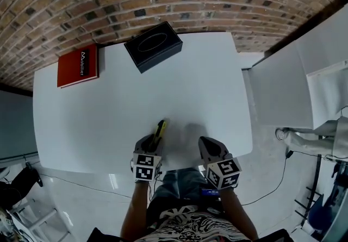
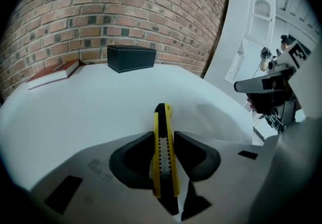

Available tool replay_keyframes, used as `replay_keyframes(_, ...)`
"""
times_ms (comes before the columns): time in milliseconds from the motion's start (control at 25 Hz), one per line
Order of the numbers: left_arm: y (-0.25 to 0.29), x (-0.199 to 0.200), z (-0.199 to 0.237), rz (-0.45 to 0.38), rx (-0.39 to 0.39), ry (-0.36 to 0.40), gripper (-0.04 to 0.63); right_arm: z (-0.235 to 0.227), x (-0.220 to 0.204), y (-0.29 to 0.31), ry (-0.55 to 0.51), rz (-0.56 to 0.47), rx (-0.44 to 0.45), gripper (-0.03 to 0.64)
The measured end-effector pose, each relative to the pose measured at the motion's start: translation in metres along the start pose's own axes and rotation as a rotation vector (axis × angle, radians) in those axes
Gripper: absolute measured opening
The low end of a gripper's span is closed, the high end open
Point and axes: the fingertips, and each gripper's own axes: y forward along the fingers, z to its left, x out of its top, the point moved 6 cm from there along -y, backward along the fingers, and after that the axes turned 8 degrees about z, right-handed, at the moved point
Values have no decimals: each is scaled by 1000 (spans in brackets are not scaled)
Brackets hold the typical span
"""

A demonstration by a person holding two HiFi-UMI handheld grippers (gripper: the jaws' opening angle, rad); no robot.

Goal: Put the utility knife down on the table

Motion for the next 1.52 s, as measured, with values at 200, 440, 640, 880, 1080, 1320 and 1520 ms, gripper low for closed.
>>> replay_keyframes(200,1,0,2,-11,2,-4,124,5,4,-1,-5,-12,-6,0)
replay_keyframes(440,-6,6,3,-50,7,-1,126,9,7,-8,-20,-31,-19,0)
replay_keyframes(640,-23,17,2,-114,-13,2,124,18,12,-17,-33,-59,-26,0)
replay_keyframes(880,-55,39,-3,-238,-41,2,90,35,21,-28,-67,-111,-30,0)
replay_keyframes(1080,-83,46,-6,-323,-35,-14,34,54,24,-43,-109,-157,-29,0)
replay_keyframes(1320,-117,55,-5,-403,-43,-1,17,74,33,-56,-153,-220,-26,0)
replay_keyframes(1520,-145,61,-11,-467,-13,40,14,89,39,-70,-180,-271,-29,0)
